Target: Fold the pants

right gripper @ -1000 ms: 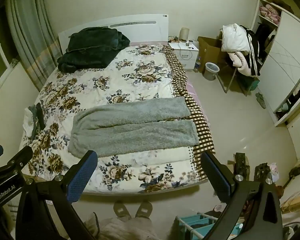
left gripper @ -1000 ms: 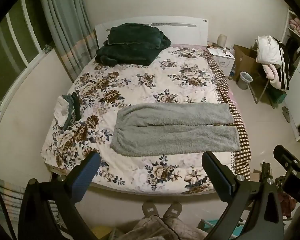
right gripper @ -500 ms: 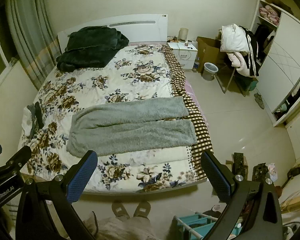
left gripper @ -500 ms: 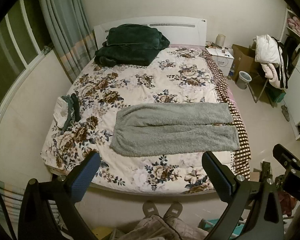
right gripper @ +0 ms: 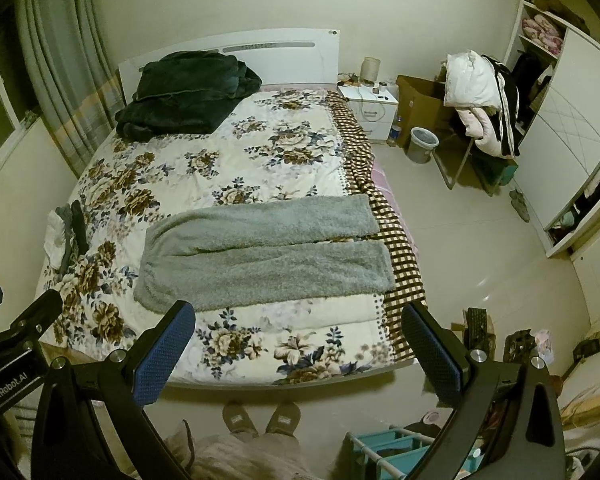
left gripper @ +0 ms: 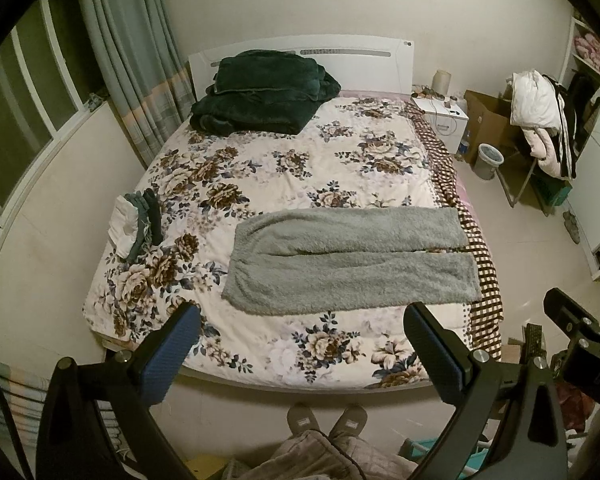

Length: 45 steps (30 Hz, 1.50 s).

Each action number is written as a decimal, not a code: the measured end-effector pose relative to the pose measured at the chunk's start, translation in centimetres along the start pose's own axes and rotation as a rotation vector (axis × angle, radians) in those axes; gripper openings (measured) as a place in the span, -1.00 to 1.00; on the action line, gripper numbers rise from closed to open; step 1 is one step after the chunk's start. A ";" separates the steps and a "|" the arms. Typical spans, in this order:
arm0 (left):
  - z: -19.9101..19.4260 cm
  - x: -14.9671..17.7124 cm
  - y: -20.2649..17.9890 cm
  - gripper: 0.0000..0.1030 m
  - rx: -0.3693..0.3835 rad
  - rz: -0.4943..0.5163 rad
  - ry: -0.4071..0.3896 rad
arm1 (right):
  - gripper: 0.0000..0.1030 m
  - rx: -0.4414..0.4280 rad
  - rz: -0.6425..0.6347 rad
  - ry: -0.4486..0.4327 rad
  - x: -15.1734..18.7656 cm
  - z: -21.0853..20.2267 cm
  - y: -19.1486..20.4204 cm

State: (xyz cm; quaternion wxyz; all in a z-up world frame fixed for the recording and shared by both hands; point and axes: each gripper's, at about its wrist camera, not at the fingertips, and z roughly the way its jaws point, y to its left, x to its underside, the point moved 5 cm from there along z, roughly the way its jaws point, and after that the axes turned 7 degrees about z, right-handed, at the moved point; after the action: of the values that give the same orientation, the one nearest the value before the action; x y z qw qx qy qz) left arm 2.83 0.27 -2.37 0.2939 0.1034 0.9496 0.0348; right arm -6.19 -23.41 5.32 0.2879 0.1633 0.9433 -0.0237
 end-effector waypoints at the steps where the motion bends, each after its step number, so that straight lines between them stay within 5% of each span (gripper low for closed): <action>1: 0.4 0.3 -0.1 1.00 -0.001 0.001 -0.001 | 1.00 -0.001 0.001 -0.001 0.1 0.0 0.1; 45: -0.8 -2.4 1.0 1.00 0.002 -0.001 -0.018 | 1.00 -0.005 -0.009 -0.001 1.1 -0.5 1.7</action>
State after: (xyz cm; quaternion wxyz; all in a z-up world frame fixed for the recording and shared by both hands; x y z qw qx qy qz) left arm 4.49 0.74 -0.28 0.3022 0.1035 0.9470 0.0330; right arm -6.72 -21.40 5.21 0.2886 0.1582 0.9440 -0.0228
